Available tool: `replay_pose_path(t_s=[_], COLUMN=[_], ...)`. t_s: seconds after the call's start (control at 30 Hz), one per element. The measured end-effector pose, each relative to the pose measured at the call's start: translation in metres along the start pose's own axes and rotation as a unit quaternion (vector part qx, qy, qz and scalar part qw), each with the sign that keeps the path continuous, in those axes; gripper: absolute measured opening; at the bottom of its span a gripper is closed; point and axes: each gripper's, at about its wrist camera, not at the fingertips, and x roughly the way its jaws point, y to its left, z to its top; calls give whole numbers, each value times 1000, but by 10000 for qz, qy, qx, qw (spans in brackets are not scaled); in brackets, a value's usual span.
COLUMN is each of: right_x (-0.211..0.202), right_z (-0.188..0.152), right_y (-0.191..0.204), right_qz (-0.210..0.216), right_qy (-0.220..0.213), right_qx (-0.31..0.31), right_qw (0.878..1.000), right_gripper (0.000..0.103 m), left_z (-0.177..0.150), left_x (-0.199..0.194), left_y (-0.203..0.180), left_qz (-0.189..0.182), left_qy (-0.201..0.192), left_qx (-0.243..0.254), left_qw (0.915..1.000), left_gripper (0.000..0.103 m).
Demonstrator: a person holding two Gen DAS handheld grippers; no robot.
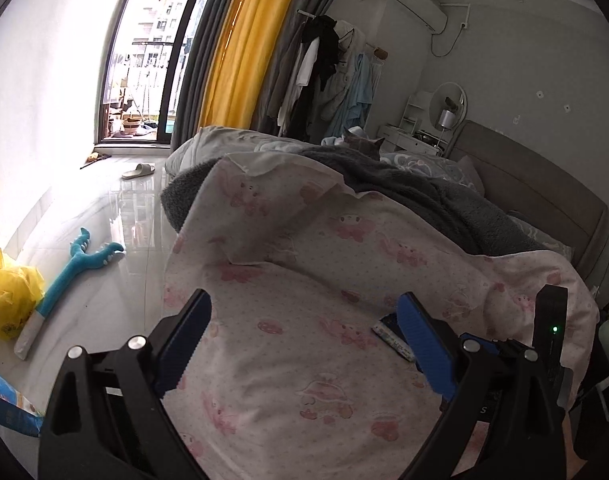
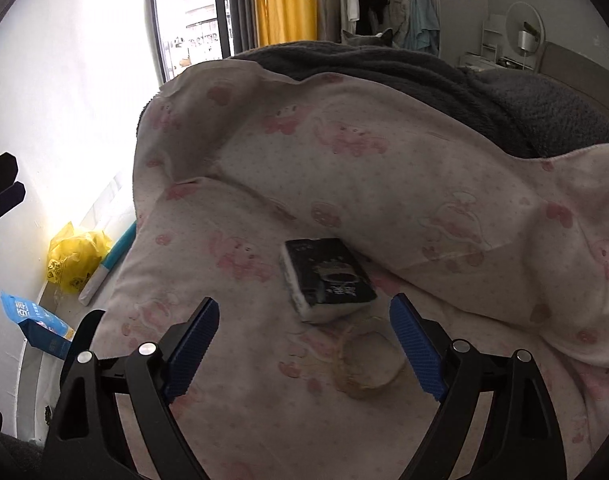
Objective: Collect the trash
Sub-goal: 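Move both tools back over the bed toward the black tissue pack, then close the left gripper on the black tissue pack while the right gripper grasps the cardboard tape roll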
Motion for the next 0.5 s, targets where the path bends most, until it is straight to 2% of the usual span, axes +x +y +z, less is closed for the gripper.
replay_pose_path(t_s=[0.2,0.3,0.4,0.5], right_x=[5,9,13,16], right_z=[-11,-15,-19,-22], right_y=[-30,-38,-44,-46], right_qz=[-112,-28,59,152], right_qy=[163,295,423,495], right_qx=[194,263,291,274], right_qw=[9996,9992,9987,9983], right_gripper=[88,88,78,72], left_z=[-6,-9,-12,-15], left_x=[18,30,42,52], left_y=[-22,-31,-42,-49], left_qz=[-59,-275,-387,-470], left_qy=[102,286,410,509], left_qx=[130,183,429,631], left_qw=[9998,9990,9975,9956], left_gripper=[95,95,95,95])
